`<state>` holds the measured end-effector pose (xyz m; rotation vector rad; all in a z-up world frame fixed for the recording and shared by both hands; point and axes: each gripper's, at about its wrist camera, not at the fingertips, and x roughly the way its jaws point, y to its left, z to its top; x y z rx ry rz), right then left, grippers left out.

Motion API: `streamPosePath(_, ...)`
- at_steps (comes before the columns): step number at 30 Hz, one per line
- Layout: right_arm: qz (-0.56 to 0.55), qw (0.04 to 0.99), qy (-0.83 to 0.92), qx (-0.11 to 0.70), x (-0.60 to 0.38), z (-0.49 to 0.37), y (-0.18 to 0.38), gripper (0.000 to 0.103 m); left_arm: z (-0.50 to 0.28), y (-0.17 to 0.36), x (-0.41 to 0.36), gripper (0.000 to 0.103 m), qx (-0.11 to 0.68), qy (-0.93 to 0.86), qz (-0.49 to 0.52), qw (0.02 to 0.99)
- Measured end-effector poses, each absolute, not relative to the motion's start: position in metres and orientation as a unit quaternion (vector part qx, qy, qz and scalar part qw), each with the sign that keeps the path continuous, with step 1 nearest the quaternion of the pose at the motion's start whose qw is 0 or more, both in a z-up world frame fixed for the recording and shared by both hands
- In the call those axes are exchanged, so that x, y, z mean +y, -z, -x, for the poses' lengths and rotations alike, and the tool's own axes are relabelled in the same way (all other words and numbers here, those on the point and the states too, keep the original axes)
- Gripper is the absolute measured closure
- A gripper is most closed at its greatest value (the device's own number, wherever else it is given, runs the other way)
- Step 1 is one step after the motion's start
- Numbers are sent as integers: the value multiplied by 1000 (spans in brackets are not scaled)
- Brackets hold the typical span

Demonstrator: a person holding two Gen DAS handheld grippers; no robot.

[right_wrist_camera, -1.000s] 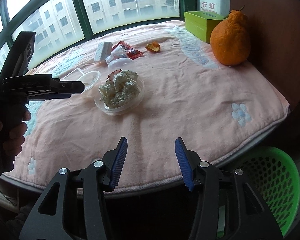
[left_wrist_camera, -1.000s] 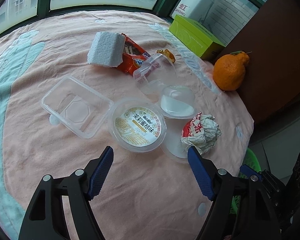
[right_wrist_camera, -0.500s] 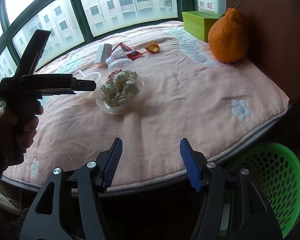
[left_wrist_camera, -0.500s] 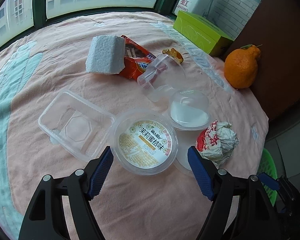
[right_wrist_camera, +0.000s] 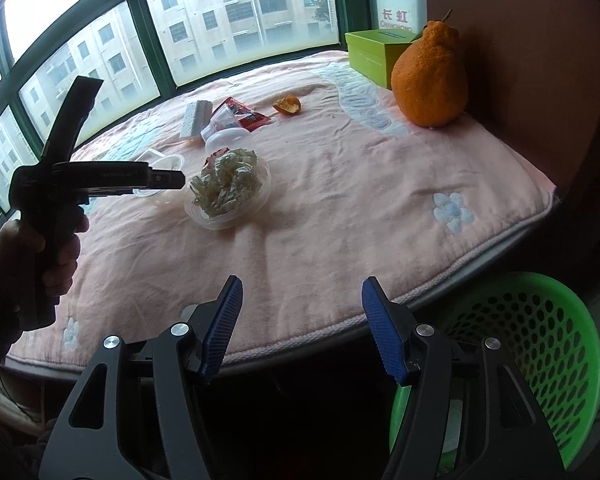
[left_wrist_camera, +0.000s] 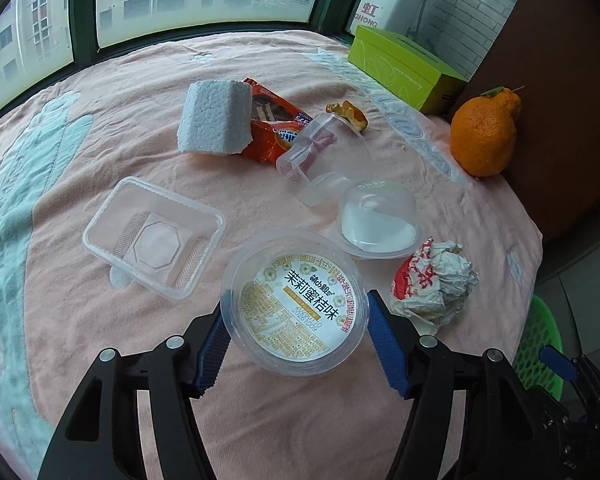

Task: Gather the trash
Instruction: 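Drop the container and the yogurt cup into the green basket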

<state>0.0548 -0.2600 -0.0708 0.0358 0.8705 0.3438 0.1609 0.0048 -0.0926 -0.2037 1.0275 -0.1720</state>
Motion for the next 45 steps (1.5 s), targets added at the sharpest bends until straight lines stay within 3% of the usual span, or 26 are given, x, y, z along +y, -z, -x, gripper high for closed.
streamPosePath(11, -53, 907, -61, 414, -334, -31, 62, 40, -114, 49, -74, 41, 467, 211, 82, 855)
streamPosePath(29, -109, 907, 66, 402, -441, 33, 63, 40, -81, 104, -279, 40, 524, 369, -16, 768)
streamPosePath(37, -121, 907, 73, 397, -452, 43, 66, 40, -70, 108, -289, 33, 527, 381, -17, 759)
streamPosePath(45, -107, 912, 37, 393, -429, 33, 60, 37, -67, 80, -244, 33, 496, 352, -10, 794)
